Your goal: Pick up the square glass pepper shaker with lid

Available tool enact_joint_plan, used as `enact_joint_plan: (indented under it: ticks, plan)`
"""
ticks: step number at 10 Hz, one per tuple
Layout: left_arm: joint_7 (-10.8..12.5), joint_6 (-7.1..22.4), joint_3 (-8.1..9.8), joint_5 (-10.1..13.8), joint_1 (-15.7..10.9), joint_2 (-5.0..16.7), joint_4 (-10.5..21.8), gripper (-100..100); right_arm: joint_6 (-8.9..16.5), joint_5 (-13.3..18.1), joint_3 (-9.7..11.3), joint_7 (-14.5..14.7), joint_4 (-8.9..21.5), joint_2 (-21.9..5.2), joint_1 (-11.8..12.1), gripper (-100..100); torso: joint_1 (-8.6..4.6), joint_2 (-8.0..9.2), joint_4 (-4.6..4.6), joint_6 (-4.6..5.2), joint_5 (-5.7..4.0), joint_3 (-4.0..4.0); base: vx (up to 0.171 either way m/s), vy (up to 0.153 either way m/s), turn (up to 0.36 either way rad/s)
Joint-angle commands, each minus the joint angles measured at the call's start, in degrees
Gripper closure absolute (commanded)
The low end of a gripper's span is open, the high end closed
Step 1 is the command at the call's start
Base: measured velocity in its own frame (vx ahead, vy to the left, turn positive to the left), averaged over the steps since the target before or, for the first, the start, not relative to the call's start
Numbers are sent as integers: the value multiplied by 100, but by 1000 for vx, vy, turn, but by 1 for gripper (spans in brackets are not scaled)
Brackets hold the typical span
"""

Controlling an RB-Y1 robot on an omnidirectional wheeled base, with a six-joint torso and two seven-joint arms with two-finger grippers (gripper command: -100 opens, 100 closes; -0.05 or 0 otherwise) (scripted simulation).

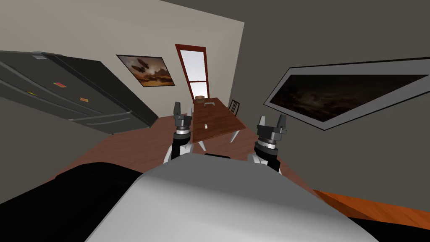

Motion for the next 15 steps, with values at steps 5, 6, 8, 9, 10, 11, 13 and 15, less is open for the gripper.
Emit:
enact_joint_plan:
  ticks: [5,6,8,9,10,11,13,15]
  plan:
    - [-262,-186,-59,-142,-170,452,817,-100,0,0,0,0,0,-1,-1,0,25,11,2,1,6,6,-24,52,-180]
    - [-262,-186,-59,-142,-170,452,873,-100,0,0,0,0,0,-1,-1,0,27,11,2,2,6,6,-24,48,-42]
    - [-325,-227,-68,-175,-211,537,1095,-100,0,0,0,0,0,-1,0,0,20,6,1,1,5,4,-21,39,-90]
    - [-392,-270,-76,-212,-255,628,1339,-100,0,0,0,0,0,0,0,0,15,6,1,-1,4,3,-23,32,-141]
    - [-465,-316,-83,-251,-305,722,1532,-100,0,0,0,0,0,0,0,0,15,6,1,1,4,3,-51,67,-248]
    - [-465,-316,-83,-251,-305,722,1605,-100,0,0,0,0,0,-1,-1,0,26,14,3,2,5,8,-38,65,-92]
    - [-624,-415,-94,-339,-419,922,2112,-100,0,0,0,0,0,-1,-1,0,26,7,2,1,6,4,-28,66,-230]
    - [-709,-468,-97,-386,-483,1026,2401,-100,0,0,-1,0,0,-1,0,0,28,8,2,-3,7,5,-34,56,-125]
